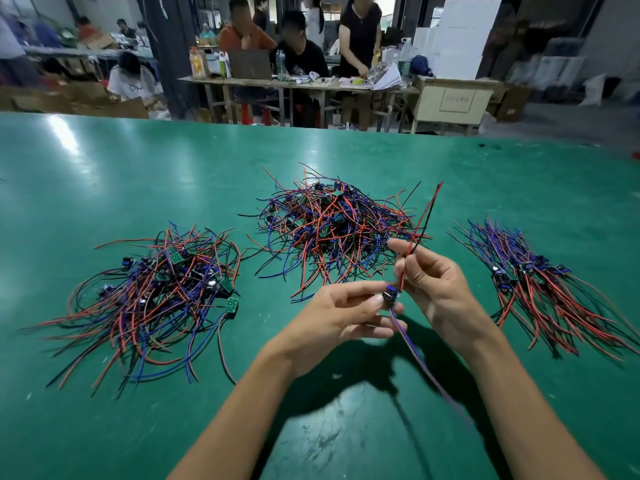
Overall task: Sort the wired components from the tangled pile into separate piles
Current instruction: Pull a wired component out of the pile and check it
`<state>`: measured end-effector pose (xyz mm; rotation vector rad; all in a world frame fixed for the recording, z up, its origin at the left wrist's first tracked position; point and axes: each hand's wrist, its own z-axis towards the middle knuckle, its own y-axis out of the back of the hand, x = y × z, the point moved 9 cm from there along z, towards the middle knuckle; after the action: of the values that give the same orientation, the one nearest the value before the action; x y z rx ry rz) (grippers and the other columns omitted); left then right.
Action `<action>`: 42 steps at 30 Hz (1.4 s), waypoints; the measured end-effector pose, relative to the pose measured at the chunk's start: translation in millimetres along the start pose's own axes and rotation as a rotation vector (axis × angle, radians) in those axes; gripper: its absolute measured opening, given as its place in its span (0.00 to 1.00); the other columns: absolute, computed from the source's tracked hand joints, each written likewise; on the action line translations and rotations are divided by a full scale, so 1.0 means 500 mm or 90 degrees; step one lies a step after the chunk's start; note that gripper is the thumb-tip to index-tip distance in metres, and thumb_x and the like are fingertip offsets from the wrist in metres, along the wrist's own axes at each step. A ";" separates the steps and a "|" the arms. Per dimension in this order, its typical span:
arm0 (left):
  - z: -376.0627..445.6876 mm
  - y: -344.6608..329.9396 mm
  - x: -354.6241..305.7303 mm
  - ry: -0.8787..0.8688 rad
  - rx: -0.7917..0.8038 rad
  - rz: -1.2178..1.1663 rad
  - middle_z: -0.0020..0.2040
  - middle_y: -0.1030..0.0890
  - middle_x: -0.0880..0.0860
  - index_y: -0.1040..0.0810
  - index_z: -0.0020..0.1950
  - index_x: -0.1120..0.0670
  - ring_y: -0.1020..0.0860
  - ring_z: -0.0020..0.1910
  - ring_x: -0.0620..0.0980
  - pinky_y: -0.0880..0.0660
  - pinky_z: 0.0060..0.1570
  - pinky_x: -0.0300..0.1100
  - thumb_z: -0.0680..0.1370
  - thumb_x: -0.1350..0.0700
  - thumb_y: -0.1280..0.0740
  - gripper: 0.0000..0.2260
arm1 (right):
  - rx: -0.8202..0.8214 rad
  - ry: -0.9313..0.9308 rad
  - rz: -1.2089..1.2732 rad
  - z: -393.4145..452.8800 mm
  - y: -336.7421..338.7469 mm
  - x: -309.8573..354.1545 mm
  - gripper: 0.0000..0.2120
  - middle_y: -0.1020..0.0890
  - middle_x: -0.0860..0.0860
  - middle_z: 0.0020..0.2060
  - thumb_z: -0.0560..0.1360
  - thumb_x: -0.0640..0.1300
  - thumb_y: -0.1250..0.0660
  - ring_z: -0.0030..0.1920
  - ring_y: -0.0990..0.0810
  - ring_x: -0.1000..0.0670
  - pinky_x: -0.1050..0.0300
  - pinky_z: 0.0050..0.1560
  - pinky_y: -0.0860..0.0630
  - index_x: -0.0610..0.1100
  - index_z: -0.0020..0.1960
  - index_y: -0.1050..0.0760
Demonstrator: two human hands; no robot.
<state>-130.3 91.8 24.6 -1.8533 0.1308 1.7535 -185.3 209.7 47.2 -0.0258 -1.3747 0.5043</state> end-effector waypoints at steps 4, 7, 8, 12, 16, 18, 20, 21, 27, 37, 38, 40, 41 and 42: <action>0.007 0.013 0.004 0.003 -0.059 -0.038 0.52 0.15 0.59 0.20 0.62 0.60 0.14 0.46 0.56 0.19 0.49 0.41 0.80 0.68 0.36 0.12 | -0.040 -0.002 -0.065 0.003 0.013 -0.006 0.14 0.18 0.55 0.37 0.74 0.45 0.33 0.40 0.25 0.57 0.62 0.47 0.29 0.50 0.57 0.15; 0.011 0.012 0.013 0.050 -0.072 -0.058 0.53 0.15 0.61 0.17 0.58 0.58 0.14 0.46 0.57 0.18 0.48 0.42 0.80 0.60 0.37 0.11 | -0.029 0.005 -0.078 0.003 0.006 -0.010 0.16 0.18 0.54 0.38 0.74 0.45 0.33 0.37 0.25 0.57 0.64 0.43 0.26 0.48 0.61 0.18; 0.012 0.009 0.017 0.065 -0.068 -0.061 0.53 0.15 0.61 0.17 0.58 0.59 0.14 0.46 0.57 0.18 0.48 0.42 0.80 0.55 0.38 0.13 | -0.022 0.010 -0.089 0.002 0.002 -0.010 0.16 0.18 0.54 0.39 0.74 0.45 0.32 0.36 0.25 0.57 0.65 0.42 0.24 0.48 0.62 0.19; 0.013 0.021 0.018 0.046 -0.110 -0.024 0.51 0.14 0.59 0.16 0.56 0.57 0.14 0.41 0.54 0.18 0.43 0.42 0.80 0.50 0.33 0.13 | -0.010 -0.004 -0.125 -0.002 -0.015 -0.022 0.17 0.17 0.53 0.42 0.75 0.45 0.33 0.39 0.22 0.56 0.65 0.44 0.22 0.48 0.63 0.20; 0.011 0.040 0.022 0.041 -0.154 0.039 0.51 0.14 0.60 0.16 0.56 0.61 0.14 0.40 0.54 0.18 0.43 0.42 0.82 0.56 0.34 0.11 | -0.022 -0.039 -0.161 -0.004 -0.020 -0.033 0.16 0.14 0.50 0.43 0.74 0.48 0.30 0.40 0.20 0.54 0.61 0.45 0.24 0.49 0.61 0.18; 0.009 0.043 0.021 0.044 -0.158 0.044 0.51 0.14 0.60 0.17 0.56 0.61 0.14 0.40 0.56 0.18 0.42 0.42 0.82 0.57 0.36 0.10 | -0.029 -0.041 -0.190 -0.006 -0.020 -0.034 0.12 0.14 0.49 0.41 0.74 0.47 0.28 0.40 0.18 0.55 0.63 0.41 0.21 0.48 0.56 0.15; 0.008 0.045 0.022 0.047 -0.165 0.044 0.50 0.14 0.61 0.17 0.56 0.61 0.14 0.41 0.57 0.17 0.41 0.42 0.83 0.58 0.36 0.10 | -0.032 -0.047 -0.193 -0.008 -0.019 -0.040 0.07 0.15 0.48 0.39 0.77 0.43 0.29 0.38 0.18 0.55 0.62 0.37 0.20 0.47 0.52 0.14; 0.008 0.046 0.023 0.050 -0.172 0.042 0.50 0.14 0.61 0.16 0.55 0.60 0.14 0.40 0.57 0.17 0.42 0.42 0.82 0.59 0.37 0.10 | -0.034 -0.049 -0.199 -0.008 -0.017 -0.042 0.06 0.15 0.48 0.38 0.78 0.42 0.29 0.38 0.18 0.54 0.61 0.37 0.20 0.47 0.52 0.13; 0.009 0.057 0.025 0.047 -0.216 0.008 0.49 0.13 0.59 0.16 0.50 0.59 0.14 0.38 0.57 0.17 0.38 0.43 0.81 0.62 0.36 0.09 | -0.049 -0.080 -0.218 -0.007 -0.011 -0.047 0.08 0.14 0.48 0.41 0.76 0.47 0.29 0.43 0.17 0.50 0.45 0.54 0.23 0.49 0.53 0.13; -0.001 0.074 0.009 -0.002 -0.305 0.074 0.39 0.14 0.56 0.13 0.40 0.56 0.19 0.29 0.51 0.21 0.31 0.40 0.78 0.61 0.30 0.09 | -0.027 -0.097 -0.208 -0.014 -0.061 -0.085 0.14 0.13 0.50 0.41 0.85 0.42 0.41 0.37 0.18 0.54 0.62 0.32 0.23 0.43 0.55 0.16; -0.002 0.078 0.008 -0.006 -0.318 0.077 0.38 0.15 0.56 0.13 0.40 0.56 0.20 0.29 0.50 0.21 0.31 0.40 0.78 0.61 0.30 0.09 | -0.037 -0.084 -0.211 -0.014 -0.063 -0.085 0.14 0.14 0.50 0.39 0.85 0.41 0.42 0.36 0.19 0.54 0.61 0.31 0.24 0.43 0.55 0.16; -0.002 0.084 0.006 -0.012 -0.328 0.081 0.37 0.15 0.55 0.13 0.40 0.56 0.21 0.29 0.50 0.20 0.32 0.41 0.77 0.61 0.30 0.08 | -0.062 -0.053 -0.238 -0.014 -0.060 -0.083 0.14 0.16 0.51 0.37 0.85 0.39 0.41 0.36 0.19 0.54 0.59 0.32 0.23 0.44 0.52 0.16; -0.001 0.085 0.005 -0.013 -0.327 0.088 0.38 0.15 0.54 0.13 0.40 0.57 0.21 0.29 0.50 0.20 0.33 0.41 0.77 0.61 0.30 0.08 | -0.073 -0.041 -0.255 -0.015 -0.059 -0.084 0.14 0.16 0.51 0.37 0.84 0.39 0.41 0.36 0.20 0.55 0.60 0.32 0.23 0.44 0.50 0.16; 0.000 0.085 0.005 -0.014 -0.324 0.098 0.39 0.15 0.53 0.13 0.39 0.57 0.21 0.29 0.50 0.19 0.34 0.42 0.77 0.61 0.30 0.08 | -0.084 -0.037 -0.262 -0.015 -0.057 -0.086 0.14 0.16 0.52 0.36 0.84 0.39 0.41 0.35 0.20 0.55 0.60 0.32 0.23 0.44 0.49 0.17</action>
<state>-148.8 57.3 7.8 -2.2225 -0.2069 2.0520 -173.2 170.7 14.2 0.1629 -1.4217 0.0706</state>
